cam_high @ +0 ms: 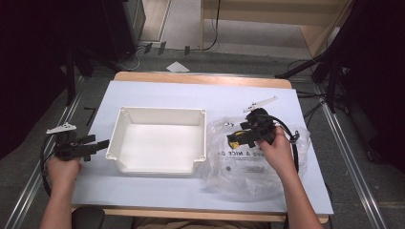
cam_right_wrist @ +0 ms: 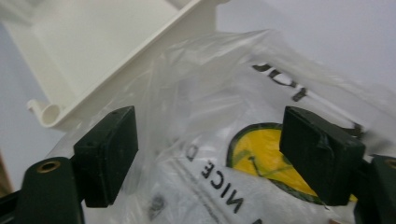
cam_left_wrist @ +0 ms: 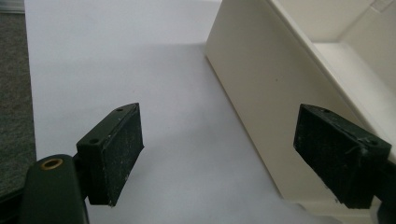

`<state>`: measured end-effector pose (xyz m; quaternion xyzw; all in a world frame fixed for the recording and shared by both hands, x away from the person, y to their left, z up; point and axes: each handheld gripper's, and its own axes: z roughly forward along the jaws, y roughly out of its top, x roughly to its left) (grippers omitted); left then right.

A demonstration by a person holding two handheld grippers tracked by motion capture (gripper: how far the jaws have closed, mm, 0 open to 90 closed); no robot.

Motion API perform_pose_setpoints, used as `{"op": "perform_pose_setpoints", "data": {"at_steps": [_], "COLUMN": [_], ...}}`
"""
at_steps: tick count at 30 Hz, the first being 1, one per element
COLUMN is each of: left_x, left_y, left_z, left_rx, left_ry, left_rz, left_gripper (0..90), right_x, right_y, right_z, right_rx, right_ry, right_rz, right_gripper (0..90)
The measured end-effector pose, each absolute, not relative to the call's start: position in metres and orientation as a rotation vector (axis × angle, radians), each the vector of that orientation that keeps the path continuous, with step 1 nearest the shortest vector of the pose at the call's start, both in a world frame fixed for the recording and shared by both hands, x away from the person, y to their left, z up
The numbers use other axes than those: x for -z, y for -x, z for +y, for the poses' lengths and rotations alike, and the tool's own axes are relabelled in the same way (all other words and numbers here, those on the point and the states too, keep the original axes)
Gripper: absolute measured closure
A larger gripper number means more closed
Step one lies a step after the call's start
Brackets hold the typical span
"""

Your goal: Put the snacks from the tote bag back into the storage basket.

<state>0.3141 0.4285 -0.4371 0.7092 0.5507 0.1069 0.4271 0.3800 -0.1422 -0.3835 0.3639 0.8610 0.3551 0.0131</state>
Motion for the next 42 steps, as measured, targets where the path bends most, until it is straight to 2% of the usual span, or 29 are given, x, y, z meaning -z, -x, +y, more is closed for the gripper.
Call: {"op": "perform_pose_setpoints", "data": {"at_steps": [3, 21, 24, 32, 42], "left_x": [0.437, 0.437, 0.437, 0.437, 0.438], "left_y": [-0.314, -0.317, -0.317, -0.316, -0.318], "left_z": [0.429, 0.429, 0.428, 0.429, 0.428], "left_rx": [-0.268, -0.265, -0.265, -0.267, -0.265], "left_ry": [-1.769, -1.765, -1.764, -1.766, -1.761], "left_rz": [1.378, 1.377, 1.376, 1.379, 1.380], "left_gripper": [16.8, 16.8, 16.8, 16.8, 16.8], "right_x": [0.388, 0.391, 0.389, 0.388, 0.387], "right_y": [-0.378, -0.373, -0.371, -0.372, -0.369], "right_z": [-0.136, -0.132, -0.132, -0.136, -0.138], "right_rx": [-1.055, -1.012, -1.000, -1.012, -1.009], "right_ry": [-1.122, -1.132, -1.110, -1.130, -1.137], "right_rz": [2.706, 2.704, 2.683, 2.691, 2.713], "right_gripper": [17.1, 17.3, 14.4, 17.4, 12.5]}}
